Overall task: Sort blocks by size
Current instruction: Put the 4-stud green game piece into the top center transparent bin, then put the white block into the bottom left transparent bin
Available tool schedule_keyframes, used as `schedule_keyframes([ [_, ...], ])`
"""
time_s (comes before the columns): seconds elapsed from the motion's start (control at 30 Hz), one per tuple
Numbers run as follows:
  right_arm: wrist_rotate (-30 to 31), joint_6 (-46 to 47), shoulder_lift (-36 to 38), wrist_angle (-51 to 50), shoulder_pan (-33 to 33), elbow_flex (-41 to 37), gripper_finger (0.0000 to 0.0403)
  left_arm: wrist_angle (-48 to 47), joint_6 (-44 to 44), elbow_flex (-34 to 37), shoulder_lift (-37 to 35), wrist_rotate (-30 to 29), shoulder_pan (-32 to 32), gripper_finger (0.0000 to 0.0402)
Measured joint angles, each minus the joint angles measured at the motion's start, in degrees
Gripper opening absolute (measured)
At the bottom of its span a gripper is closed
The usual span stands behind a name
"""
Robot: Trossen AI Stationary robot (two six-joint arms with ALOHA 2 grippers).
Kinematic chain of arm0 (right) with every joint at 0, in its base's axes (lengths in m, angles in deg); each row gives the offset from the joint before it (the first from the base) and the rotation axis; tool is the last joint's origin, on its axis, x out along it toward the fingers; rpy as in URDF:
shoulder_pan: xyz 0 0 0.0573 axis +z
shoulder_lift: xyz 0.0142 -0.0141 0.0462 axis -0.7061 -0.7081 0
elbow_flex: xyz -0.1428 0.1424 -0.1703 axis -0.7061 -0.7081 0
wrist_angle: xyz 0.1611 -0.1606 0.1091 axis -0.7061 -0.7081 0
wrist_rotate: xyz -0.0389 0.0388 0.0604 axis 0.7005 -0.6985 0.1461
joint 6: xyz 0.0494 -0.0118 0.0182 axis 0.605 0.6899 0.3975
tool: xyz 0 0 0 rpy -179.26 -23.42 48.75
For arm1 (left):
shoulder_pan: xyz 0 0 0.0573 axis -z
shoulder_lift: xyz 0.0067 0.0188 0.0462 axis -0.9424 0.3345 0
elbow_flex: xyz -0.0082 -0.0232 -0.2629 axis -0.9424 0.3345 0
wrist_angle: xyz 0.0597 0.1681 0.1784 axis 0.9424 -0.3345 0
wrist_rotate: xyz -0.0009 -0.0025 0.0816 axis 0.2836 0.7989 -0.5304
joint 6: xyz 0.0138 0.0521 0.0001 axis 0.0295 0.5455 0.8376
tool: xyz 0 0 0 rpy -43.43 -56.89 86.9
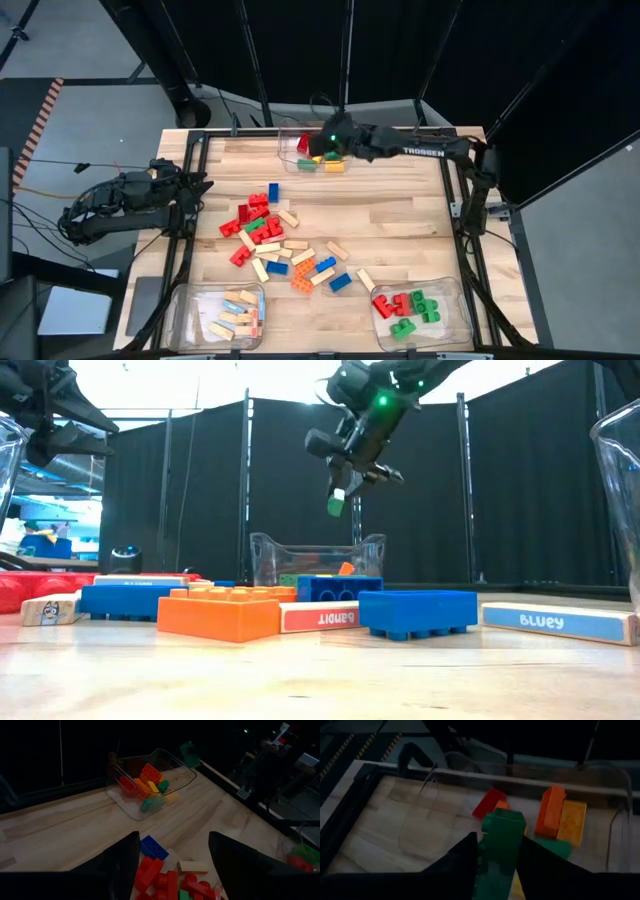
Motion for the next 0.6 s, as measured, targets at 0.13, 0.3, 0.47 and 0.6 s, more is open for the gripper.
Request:
schedule_keyframes([
  [0.13, -1.2, -1.8, 0.0, 0.5, -2.4, 0.0, 0.0185, 0.0, 0.0, 0.0, 0.0, 0.0, 0.0, 0.0245],
  [0.3, -4.7, -1.6, 0.0, 0.7, -4.7, 0.0, 0.0212, 0.0, 0.0, 0.0, 0.0, 0.0, 0.0, 0.0245],
  [0.47, -20.3, -6.8, 0.0, 0.5, -1.5, 0.0, 0.0214, 0.0, 0.0, 0.0, 0.0, 0.0, 0.0, 0.0245],
  [0.6, -24.7, -12.2, 0.0, -7.9, 7.6, 0.0, 0.0209, 0.0, 0.0, 0.0, 0.0, 0.0, 0.0, 0.0245],
])
